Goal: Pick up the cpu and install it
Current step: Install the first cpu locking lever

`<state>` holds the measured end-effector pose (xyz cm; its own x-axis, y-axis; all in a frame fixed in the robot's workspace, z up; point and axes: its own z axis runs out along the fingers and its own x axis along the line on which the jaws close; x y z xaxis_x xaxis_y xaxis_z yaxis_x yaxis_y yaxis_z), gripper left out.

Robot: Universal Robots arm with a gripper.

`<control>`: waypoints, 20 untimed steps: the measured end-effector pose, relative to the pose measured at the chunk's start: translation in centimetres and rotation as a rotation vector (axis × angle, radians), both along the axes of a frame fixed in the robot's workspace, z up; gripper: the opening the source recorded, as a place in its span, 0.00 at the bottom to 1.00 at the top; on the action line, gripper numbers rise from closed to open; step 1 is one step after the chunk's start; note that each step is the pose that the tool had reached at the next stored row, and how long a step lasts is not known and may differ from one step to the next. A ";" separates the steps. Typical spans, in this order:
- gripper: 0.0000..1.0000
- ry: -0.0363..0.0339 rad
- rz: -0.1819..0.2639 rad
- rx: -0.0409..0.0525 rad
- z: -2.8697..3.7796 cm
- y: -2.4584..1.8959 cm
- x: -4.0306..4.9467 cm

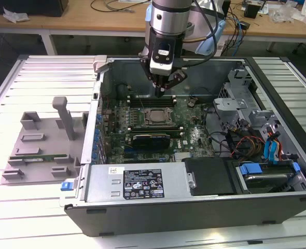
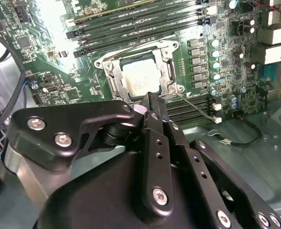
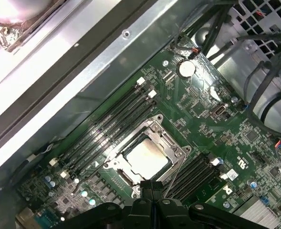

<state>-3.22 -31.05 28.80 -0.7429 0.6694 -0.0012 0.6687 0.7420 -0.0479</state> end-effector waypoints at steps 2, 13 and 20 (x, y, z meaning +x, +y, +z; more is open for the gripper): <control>0.11 0.0000 0.019 0.0000 0.00 0.00 0.00; 0.11 0.0000 0.163 -0.0001 0.00 0.00 0.00; 0.11 0.0000 0.277 0.0000 0.00 0.00 0.00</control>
